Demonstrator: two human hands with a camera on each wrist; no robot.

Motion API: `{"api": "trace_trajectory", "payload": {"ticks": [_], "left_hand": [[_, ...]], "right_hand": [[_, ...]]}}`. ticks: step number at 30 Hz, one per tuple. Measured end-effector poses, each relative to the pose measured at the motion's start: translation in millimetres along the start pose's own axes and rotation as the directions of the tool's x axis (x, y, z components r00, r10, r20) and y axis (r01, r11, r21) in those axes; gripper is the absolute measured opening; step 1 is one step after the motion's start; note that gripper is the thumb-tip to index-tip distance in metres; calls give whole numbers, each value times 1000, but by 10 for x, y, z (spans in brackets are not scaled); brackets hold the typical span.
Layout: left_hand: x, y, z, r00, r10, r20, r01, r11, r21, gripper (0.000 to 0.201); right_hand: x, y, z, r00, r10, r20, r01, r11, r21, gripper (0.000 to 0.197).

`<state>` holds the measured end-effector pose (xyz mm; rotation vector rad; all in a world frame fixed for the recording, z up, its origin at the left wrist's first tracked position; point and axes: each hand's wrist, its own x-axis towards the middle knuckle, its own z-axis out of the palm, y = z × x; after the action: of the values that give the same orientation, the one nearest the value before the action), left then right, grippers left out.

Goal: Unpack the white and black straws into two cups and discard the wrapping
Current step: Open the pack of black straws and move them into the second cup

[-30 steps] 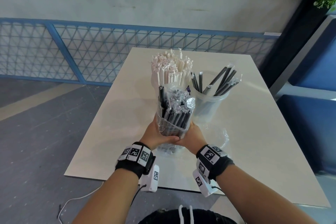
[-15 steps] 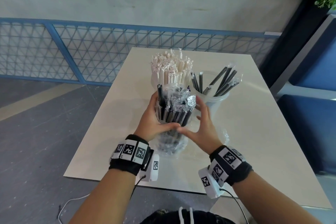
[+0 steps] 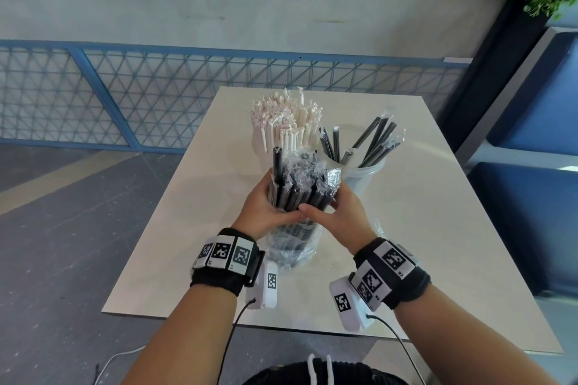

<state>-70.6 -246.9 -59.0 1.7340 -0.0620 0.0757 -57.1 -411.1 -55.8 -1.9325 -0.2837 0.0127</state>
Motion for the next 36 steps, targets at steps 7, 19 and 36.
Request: {"api": "trace_trajectory", "payload": {"ticks": [7,19,36], "left_hand": [[70,58,33,995,-25,95,20,998,53,71],[138,128,169,1000,12,11,-13,993,121,57],[170,127,210,999,-46,22,44,995,88,54]], "right_hand": [[20,54,-78,993,119,11,-120,990,70,44],[92,48,-69,950,253,-183,-187,931,314,33],[364,-376,-643,941,105,-322,21,930,366,23]]}}
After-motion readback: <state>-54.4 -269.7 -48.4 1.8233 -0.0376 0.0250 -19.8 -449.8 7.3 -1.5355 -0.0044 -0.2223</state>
